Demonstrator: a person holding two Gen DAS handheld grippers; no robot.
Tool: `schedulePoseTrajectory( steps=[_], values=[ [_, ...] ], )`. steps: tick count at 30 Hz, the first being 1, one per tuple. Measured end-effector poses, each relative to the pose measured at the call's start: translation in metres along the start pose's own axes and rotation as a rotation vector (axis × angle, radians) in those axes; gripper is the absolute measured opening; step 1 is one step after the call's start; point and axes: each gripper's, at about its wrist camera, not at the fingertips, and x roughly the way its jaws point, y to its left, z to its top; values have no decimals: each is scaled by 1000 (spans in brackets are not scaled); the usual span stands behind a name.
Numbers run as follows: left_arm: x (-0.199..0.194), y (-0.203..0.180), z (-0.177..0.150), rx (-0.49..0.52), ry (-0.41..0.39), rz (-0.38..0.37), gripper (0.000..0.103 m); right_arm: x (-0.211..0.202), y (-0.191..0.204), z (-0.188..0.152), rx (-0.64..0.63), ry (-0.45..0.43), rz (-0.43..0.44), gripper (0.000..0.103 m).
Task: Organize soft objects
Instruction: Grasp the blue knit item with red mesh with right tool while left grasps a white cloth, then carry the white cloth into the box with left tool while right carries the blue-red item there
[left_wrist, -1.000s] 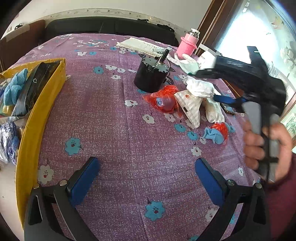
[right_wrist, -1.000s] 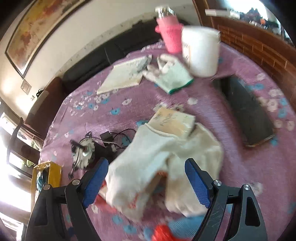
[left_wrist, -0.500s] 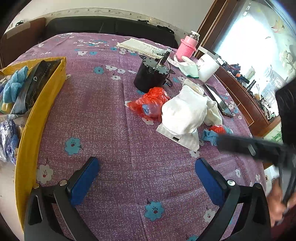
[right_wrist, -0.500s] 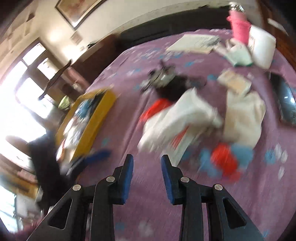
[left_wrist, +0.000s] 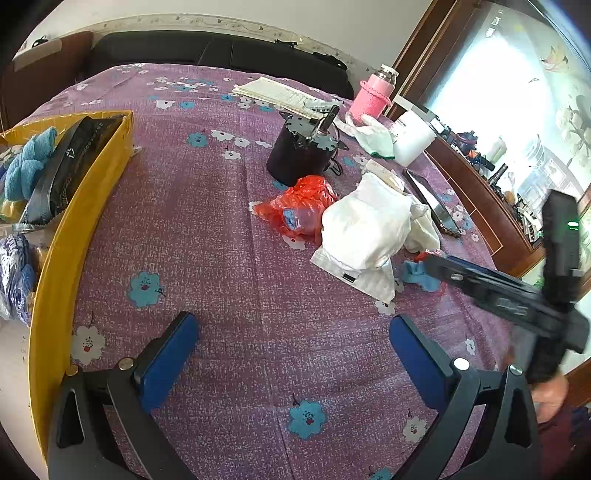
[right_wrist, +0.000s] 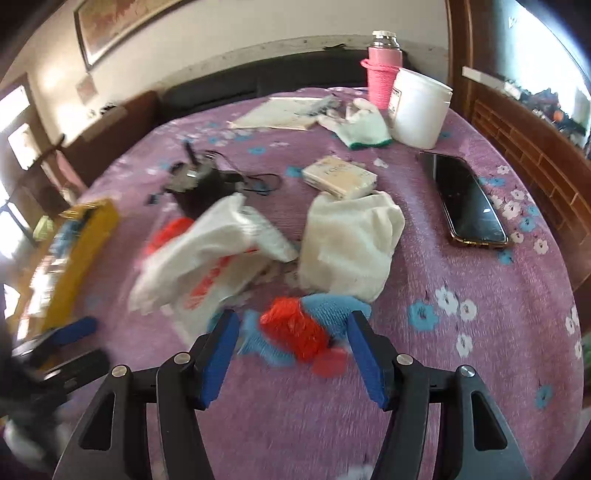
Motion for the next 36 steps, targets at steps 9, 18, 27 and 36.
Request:
schedulePoseTrajectory(
  steps=[9, 18, 27, 36],
  values=[
    [1, -15, 34, -19, 39, -15, 103, 4, -25, -8, 70, -36, 42, 51],
    [57, -94, 62, 361, 60, 207, 75, 1, -72, -10, 291, -52, 149, 51],
    [67, -110, 59, 473, 78, 259, 21, 2, -63, -8, 244, -57, 111, 51],
    [-27, -57, 43, 259, -27, 95, 22, -4, -56, -9, 210, -87, 88, 50]
  ],
)
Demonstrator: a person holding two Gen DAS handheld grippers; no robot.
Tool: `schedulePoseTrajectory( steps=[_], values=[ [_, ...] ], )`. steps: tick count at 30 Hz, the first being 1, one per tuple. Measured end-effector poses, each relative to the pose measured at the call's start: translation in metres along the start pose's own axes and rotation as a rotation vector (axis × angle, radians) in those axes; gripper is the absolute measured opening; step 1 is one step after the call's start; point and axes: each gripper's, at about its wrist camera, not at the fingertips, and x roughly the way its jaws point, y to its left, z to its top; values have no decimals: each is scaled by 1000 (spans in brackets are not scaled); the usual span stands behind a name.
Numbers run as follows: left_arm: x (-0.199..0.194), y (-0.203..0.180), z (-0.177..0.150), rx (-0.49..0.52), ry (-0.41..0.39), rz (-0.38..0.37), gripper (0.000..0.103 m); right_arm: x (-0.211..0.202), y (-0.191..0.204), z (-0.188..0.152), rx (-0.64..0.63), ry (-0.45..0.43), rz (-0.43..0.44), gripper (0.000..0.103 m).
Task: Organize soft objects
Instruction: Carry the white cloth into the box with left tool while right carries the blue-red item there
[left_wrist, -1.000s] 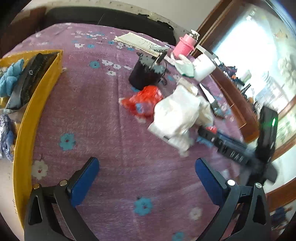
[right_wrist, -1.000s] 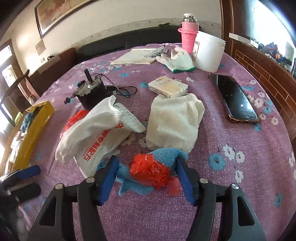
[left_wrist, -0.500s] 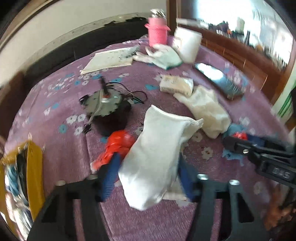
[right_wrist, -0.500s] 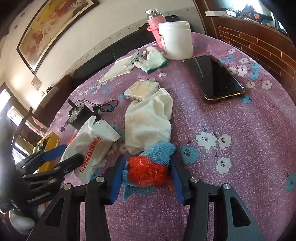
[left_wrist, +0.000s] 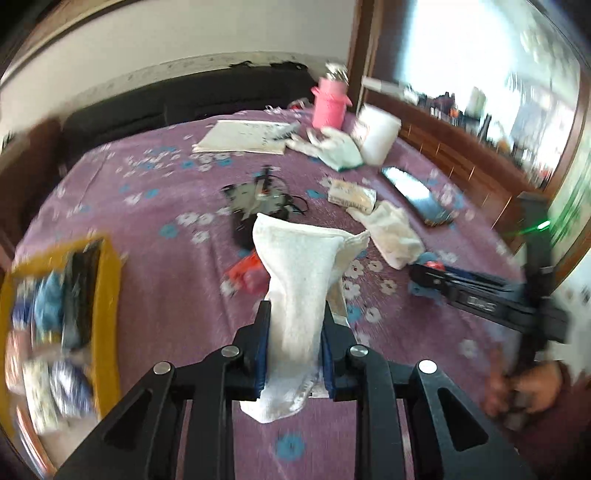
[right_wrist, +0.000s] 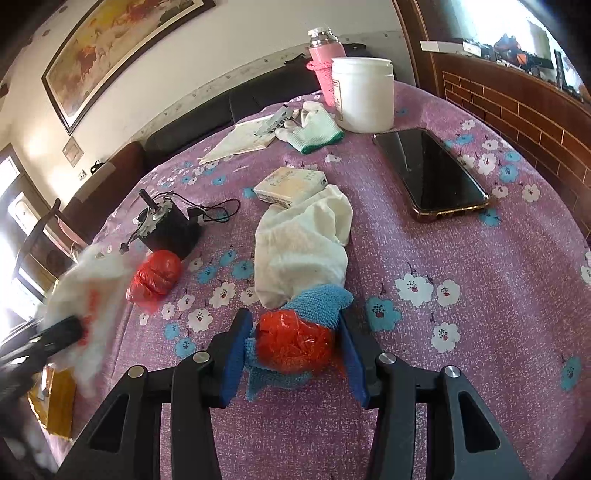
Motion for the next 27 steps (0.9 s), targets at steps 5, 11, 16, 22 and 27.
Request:
schedulePoseTrajectory(
  steps=[5, 11, 16, 22, 27],
  values=[
    [-25, 32, -26, -125, -11, -94, 23, -3, 7, -2, -36, -28, -53, 48],
    [-28, 53, -55, -239, 16, -224, 29, -29, 18, -21, -49, -39, 10, 47],
    [-31, 57, -67, -233, 5, -200, 17, -49, 37, -39, -90, -20, 39, 47],
    [-34, 55, -73, -206, 11, -124, 34, -56, 64, -38, -126, -11, 78, 47],
    [-34, 56, -78, -191, -30, -118, 77, -57, 78, -43, -144, 2, 94, 48]
  ],
)
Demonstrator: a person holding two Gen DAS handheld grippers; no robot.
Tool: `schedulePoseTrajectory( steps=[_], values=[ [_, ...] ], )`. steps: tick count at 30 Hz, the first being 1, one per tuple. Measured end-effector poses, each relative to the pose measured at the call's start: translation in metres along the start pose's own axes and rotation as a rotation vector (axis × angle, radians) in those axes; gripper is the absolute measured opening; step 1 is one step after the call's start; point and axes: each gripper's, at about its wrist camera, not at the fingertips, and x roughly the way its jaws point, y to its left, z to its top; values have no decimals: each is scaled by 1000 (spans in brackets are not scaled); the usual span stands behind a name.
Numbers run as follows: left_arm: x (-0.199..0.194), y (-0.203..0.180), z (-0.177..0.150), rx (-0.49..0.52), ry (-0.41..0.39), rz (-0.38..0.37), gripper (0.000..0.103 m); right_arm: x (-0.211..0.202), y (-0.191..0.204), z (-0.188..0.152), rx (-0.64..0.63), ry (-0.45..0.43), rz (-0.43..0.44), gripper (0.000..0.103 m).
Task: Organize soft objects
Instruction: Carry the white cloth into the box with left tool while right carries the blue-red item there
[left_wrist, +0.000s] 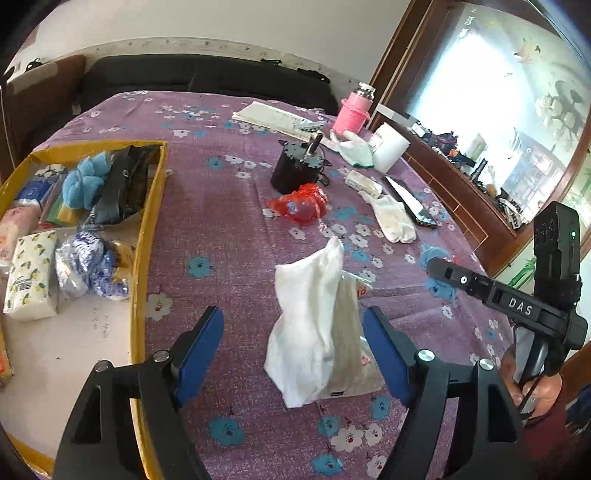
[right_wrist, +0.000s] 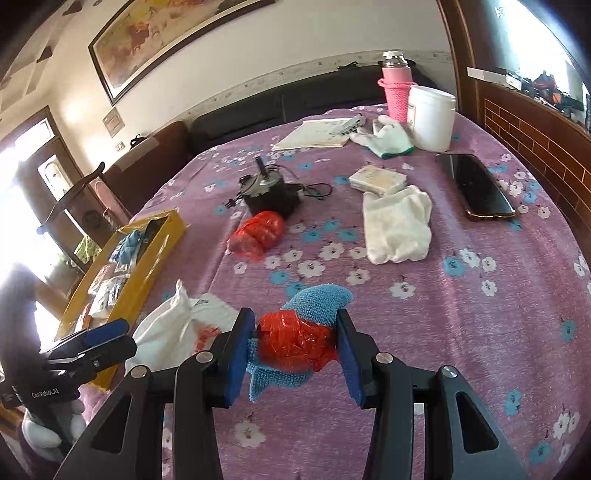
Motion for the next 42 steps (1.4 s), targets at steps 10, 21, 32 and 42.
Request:
schedulePoseTrajectory(
  steps=[10, 21, 32, 42],
  values=[
    [14, -2, -1, 2, 47, -46, 8, 1, 13, -4, -7, 21, 23, 48],
    [-130, 86, -3, -168, -211, 97, 9, 23, 112, 12, -181, 72, 195, 48],
    [-136, 175, -32, -352, -162, 216, 9, 74, 243, -16, -424, 190, 304, 48],
    [-115, 165, -33, -317, -126, 206, 65, 111, 281, -28, -523, 208, 218, 65]
  ],
)
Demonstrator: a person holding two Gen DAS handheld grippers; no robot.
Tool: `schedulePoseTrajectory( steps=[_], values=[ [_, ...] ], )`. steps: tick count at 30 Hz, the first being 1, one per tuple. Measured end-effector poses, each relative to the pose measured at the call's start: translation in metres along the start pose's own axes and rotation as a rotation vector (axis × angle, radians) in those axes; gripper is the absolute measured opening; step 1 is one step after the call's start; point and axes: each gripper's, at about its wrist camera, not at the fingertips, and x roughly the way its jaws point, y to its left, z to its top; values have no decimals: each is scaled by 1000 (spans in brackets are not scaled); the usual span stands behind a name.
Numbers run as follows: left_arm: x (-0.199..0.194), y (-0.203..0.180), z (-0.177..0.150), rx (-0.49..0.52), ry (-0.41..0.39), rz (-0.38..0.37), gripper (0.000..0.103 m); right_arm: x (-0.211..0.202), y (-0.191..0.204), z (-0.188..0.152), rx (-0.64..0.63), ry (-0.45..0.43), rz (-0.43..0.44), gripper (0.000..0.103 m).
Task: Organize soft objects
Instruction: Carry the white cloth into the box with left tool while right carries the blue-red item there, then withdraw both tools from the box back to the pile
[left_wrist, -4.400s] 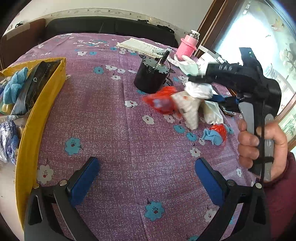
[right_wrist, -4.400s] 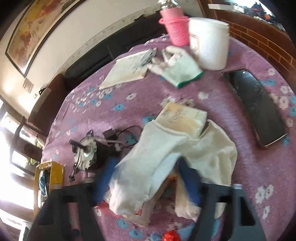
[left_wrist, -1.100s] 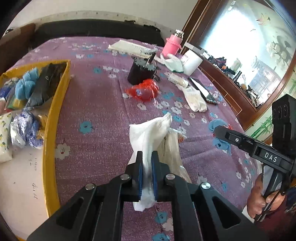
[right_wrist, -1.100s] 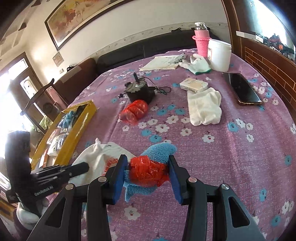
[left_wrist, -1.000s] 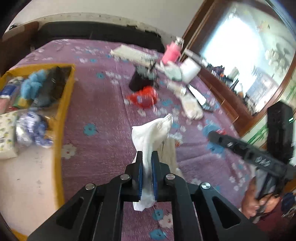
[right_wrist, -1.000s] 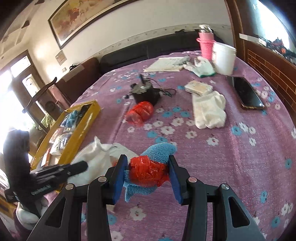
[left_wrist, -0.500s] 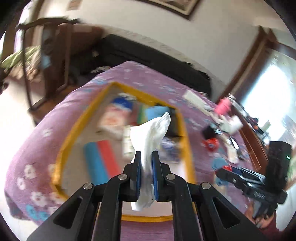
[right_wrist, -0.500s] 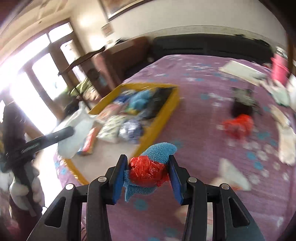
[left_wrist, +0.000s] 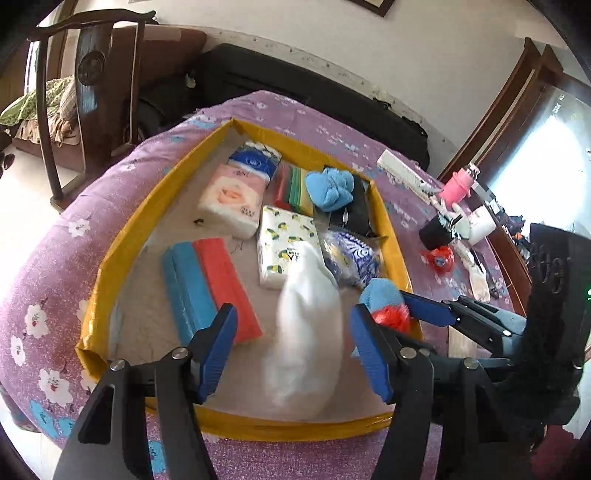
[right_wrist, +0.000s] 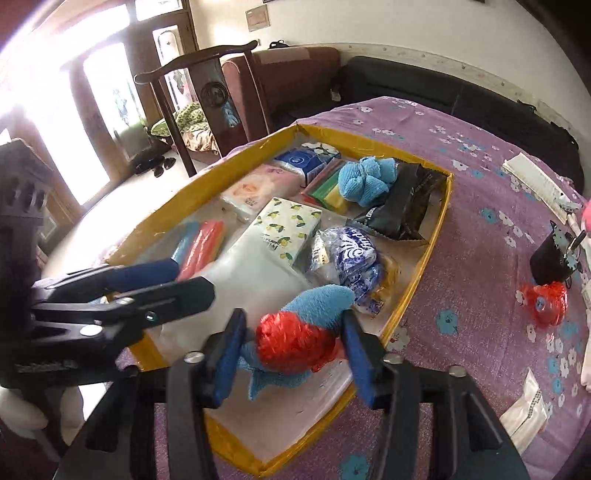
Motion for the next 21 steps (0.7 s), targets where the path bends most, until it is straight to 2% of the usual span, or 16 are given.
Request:
schedulePoseTrajectory(
  steps=[1, 4, 11, 15, 21],
  values=[
    [-4, 2, 1, -7, -12, 2, 69, -2, -1, 0, 5, -4, 6, 68],
    [-17, 6, 2, -25, -49, 0, 73, -12, -9, 2, 31, -36, 15, 71],
    [-42, 7, 2, -67, -124, 13, 74, -48, -55, -10, 151, -108, -10, 76],
    [-44, -11, 1, -26, -147, 25, 77, -72, -98, -36, 252, -125, -52, 77],
    [-36, -53, -5, 75, -127, 74, 79, -106, -159, -80, 409, -176, -92, 77]
  ],
)
